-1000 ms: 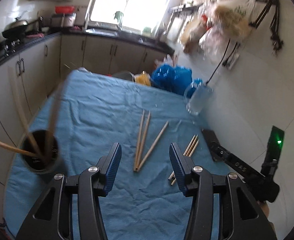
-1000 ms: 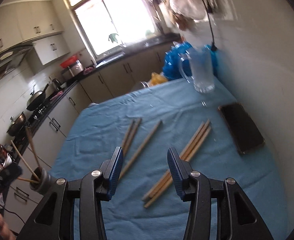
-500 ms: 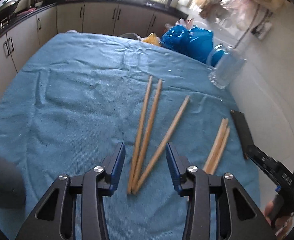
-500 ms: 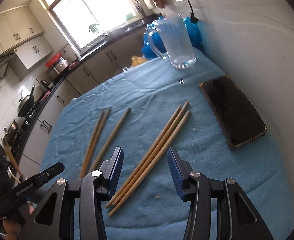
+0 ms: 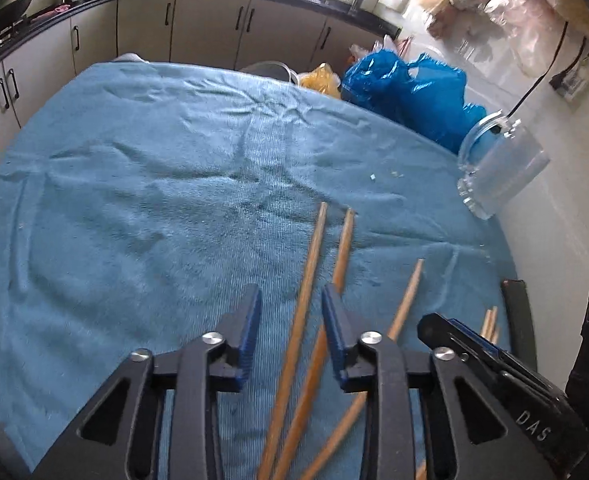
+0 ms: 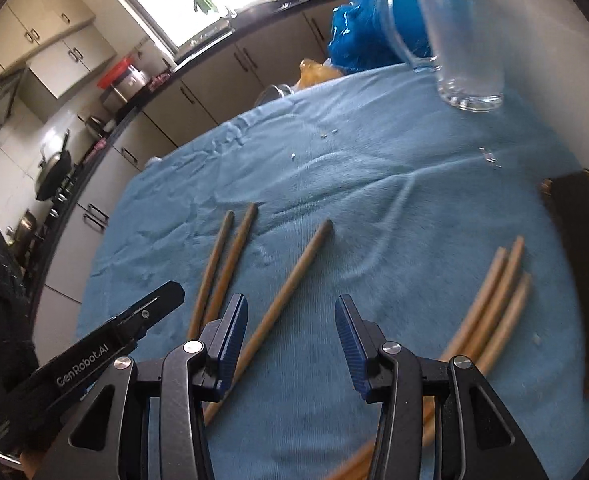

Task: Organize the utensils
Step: 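Move both open grippers back over the chopsticks on the towel, then close the left gripper on a wooden chopstick while the right gripper closes on another, then lift both held chopsticks and carry them over the grey cup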

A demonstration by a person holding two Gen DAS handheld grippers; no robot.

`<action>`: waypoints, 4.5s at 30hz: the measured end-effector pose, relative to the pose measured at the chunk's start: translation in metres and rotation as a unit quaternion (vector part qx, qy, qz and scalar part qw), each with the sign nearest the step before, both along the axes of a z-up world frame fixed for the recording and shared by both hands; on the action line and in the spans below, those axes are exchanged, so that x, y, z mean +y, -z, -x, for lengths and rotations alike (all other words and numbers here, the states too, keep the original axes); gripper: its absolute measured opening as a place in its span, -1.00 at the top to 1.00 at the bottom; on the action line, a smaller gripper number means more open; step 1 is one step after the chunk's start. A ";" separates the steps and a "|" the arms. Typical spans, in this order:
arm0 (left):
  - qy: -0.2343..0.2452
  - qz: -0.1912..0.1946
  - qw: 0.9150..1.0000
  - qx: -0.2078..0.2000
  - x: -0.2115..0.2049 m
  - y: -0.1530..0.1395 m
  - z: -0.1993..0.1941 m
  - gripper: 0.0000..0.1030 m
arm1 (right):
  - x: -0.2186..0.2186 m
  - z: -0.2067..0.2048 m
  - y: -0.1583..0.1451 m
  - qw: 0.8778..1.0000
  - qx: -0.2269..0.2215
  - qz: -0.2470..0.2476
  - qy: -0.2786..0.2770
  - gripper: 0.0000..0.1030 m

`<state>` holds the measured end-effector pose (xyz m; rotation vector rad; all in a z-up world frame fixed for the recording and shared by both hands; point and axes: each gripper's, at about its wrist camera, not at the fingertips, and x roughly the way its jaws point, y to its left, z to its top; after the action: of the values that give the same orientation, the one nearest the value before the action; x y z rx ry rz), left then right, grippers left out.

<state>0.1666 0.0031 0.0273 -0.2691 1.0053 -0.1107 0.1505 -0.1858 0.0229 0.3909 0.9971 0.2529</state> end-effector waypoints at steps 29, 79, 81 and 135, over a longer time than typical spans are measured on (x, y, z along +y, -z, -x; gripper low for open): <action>0.033 0.060 0.998 -0.016 0.022 -0.014 0.098 0.83 | 0.034 0.073 0.012 0.997 0.053 0.048 -0.015 0.81; 0.093 -0.010 0.995 0.043 0.058 -0.026 0.274 0.77 | 0.048 0.220 0.009 0.992 0.043 0.074 -0.095 0.76; 0.088 -0.027 0.995 0.046 0.056 -0.022 0.259 0.74 | 0.050 0.217 0.009 0.991 0.047 0.080 -0.098 0.76; 0.032 -0.056 0.987 -0.150 0.059 -0.098 0.297 0.87 | 0.065 0.253 -0.082 0.980 -0.177 0.077 -0.042 0.85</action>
<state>-0.1306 0.0622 0.1254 -0.1126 0.7182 -0.1469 -0.1022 -0.1211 0.1052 0.1547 0.6777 0.3075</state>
